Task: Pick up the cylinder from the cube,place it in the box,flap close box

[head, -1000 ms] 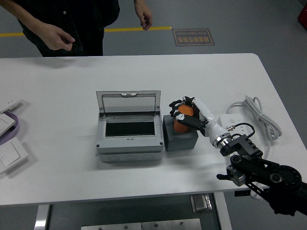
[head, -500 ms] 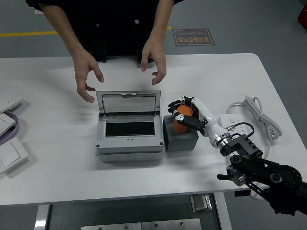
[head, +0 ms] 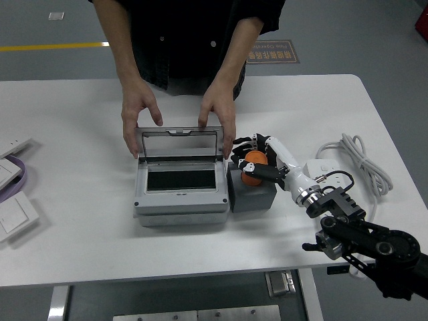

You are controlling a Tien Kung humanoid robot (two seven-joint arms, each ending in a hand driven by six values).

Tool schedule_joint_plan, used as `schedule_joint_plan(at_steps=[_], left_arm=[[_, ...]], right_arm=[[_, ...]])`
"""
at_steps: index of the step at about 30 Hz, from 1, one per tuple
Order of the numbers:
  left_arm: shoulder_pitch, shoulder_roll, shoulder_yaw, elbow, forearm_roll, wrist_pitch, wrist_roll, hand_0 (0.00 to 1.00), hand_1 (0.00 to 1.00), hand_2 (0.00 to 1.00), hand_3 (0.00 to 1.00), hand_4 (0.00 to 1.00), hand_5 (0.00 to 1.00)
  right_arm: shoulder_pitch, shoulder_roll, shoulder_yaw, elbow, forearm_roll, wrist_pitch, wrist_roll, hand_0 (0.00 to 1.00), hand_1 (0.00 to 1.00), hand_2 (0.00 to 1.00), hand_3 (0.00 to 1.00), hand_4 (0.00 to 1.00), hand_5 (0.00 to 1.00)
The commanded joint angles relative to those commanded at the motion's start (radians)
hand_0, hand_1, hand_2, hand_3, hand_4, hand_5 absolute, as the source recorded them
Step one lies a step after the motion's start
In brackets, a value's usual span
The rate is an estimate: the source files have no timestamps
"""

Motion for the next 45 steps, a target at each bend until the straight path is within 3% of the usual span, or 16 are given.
schedule_joint_plan(at_steps=[28, 29, 34, 35, 40, 41, 45], left_arm=[[-0.005, -0.001, 0.003, -0.003, 0.009, 0.005, -0.006, 0.602, 0.551, 0.566, 0.604, 0.719, 0.219], [-0.006, -0.002, 0.001, -0.003, 0.01, 0.005, -0.006, 0.602, 0.551, 0.567, 0.604, 0.718, 0.217], [-0.008, -0.003, -0.001, -0.003, 0.011, 0.006, -0.008, 0.602, 0.551, 0.567, 0.604, 0.718, 0.217], [-0.009, -0.003, -0.001, -0.003, 0.01, 0.007, -0.009, 0.602, 0.549, 0.567, 0.604, 0.718, 0.217], [-0.01, -0.001, 0.002, -0.001, 0.005, 0.009, -0.012, 0.602, 0.549, 0.567, 0.604, 0.718, 0.217], [-0.011, -0.001, 0.002, -0.001, 0.005, 0.009, -0.013, 0.602, 0.55, 0.567, 0.604, 0.718, 0.217], [-0.01, -0.002, 0.001, -0.001, 0.004, 0.011, -0.016, 0.602, 0.55, 0.567, 0.604, 0.718, 0.217]], right_arm=[[0.007, -0.021, -0.034, 0.004, -0.002, 0.006, -0.006, 0.638, 0.611, 0.589, 0.626, 0.641, 0.068], [0.006, -0.021, -0.033, 0.005, -0.002, 0.006, -0.008, 0.689, 0.622, 0.56, 0.583, 0.47, 0.002], [0.007, -0.021, -0.033, 0.008, -0.005, -0.001, -0.012, 0.689, 0.622, 0.56, 0.583, 0.47, 0.002], [0.007, -0.022, -0.033, 0.009, -0.006, -0.003, -0.012, 0.678, 0.557, 0.502, 0.465, 0.002, 0.002], [0.008, -0.023, -0.032, 0.014, -0.013, -0.009, -0.015, 0.678, 0.557, 0.502, 0.465, 0.002, 0.002], [0.008, -0.023, -0.032, 0.015, -0.015, -0.012, -0.015, 0.582, 0.525, 0.487, 0.423, 0.002, 0.002], [0.007, -0.023, -0.032, 0.02, -0.02, -0.024, -0.015, 0.582, 0.525, 0.487, 0.423, 0.002, 0.002]])
